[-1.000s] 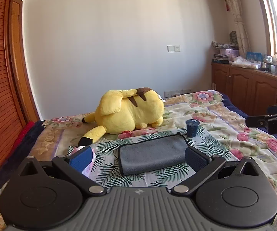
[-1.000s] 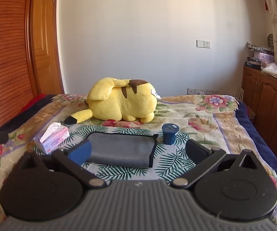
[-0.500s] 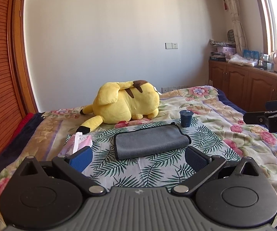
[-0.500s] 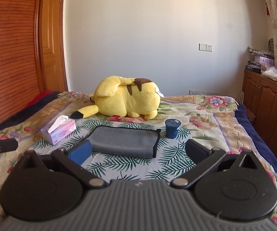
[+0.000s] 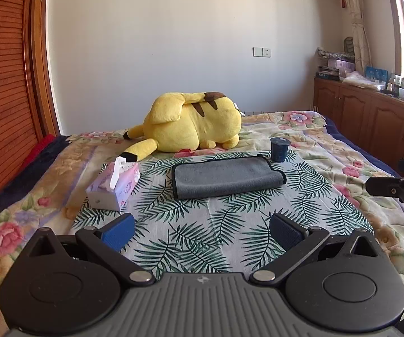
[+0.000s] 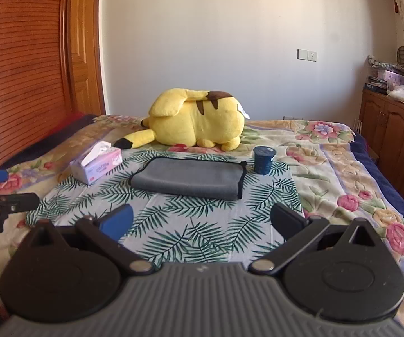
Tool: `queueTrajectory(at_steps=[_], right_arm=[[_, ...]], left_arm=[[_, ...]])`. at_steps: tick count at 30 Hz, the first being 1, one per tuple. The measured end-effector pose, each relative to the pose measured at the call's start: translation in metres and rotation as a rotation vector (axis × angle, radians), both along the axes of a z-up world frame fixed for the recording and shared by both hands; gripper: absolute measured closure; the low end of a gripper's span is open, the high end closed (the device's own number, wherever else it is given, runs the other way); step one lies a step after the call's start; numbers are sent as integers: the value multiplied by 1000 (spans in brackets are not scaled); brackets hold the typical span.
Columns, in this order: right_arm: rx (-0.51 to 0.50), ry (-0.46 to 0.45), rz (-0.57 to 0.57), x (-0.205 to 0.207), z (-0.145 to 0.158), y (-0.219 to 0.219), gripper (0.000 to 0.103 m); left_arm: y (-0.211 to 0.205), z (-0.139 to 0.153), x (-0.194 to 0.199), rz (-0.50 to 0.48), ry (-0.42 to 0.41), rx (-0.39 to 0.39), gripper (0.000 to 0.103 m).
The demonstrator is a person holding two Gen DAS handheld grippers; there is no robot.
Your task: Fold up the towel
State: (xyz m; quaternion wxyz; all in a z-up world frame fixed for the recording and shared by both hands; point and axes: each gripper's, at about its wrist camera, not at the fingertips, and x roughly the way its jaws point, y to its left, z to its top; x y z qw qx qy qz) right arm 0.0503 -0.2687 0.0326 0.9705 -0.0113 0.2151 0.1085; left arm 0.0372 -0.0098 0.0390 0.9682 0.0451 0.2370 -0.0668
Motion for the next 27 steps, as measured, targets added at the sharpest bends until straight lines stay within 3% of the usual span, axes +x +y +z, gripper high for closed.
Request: queueTrajectory(at_steps=[8,27], right_arm=[[-2,2,14,-13,-19,10,0],[-39,-16,-14,-34,-44,6,0]], left_arm=[[4,-22,-12,27,-20,-35,16],[-3,-40,-24,33,-49,2,16]])
